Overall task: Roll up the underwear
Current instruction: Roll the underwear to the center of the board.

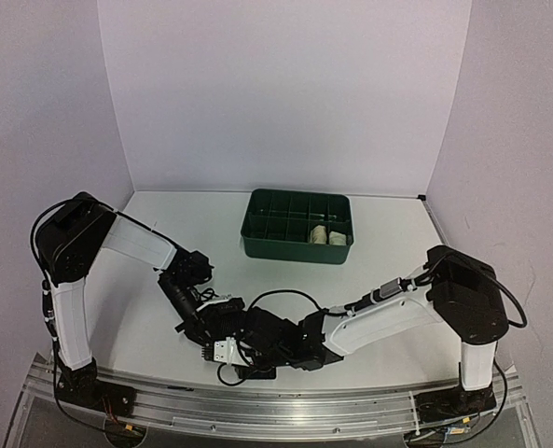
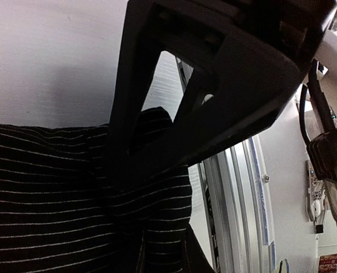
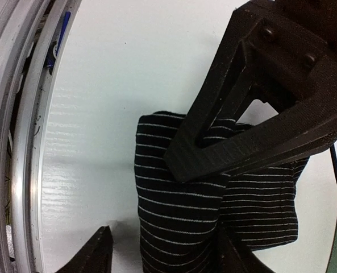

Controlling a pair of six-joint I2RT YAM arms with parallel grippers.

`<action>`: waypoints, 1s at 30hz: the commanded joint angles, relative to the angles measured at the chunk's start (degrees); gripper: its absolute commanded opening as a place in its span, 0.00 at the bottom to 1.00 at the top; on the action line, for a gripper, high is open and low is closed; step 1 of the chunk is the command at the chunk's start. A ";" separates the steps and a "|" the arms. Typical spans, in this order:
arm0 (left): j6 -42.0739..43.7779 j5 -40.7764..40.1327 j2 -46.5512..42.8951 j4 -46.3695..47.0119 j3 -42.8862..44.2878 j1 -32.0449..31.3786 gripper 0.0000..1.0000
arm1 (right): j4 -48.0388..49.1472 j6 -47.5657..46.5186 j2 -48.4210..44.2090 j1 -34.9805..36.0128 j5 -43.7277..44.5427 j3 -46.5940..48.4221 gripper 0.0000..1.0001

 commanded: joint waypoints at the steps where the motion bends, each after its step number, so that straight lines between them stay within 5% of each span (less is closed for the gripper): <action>1: 0.98 -11.57 2.38 -0.44 -2.66 0.05 0.00 | -0.12 -1.34 2.04 -0.17 1.36 3.52 0.49; 7: 1.09 -11.81 0.26 0.21 -2.72 0.06 0.01 | -4.39 2.57 3.09 -0.20 1.93 5.78 0.07; 9: 1.38 -11.55 -3.10 0.99 -3.62 0.22 0.12 | -7.15 4.21 2.72 -0.21 1.26 6.37 0.00; 11: 2.51 -10.19 -7.50 1.78 -4.88 1.35 0.34 | -9.98 6.41 2.62 -0.27 -0.68 6.78 0.00; 14: 5.27 -8.40 -15.91 4.19 -8.42 4.41 0.47 | -14.29 11.91 3.40 -0.84 -7.21 7.12 0.00; 25: 3.70 -16.05 -46.47 25.22 -27.95 7.52 0.53 | -19.10 40.50 12.84 -10.40 -33.57 10.77 0.00; 30: 7.56 -23.96 -50.05 30.45 -31.38 -0.75 0.58 | -19.09 45.65 15.95 -13.44 -40.42 11.51 0.00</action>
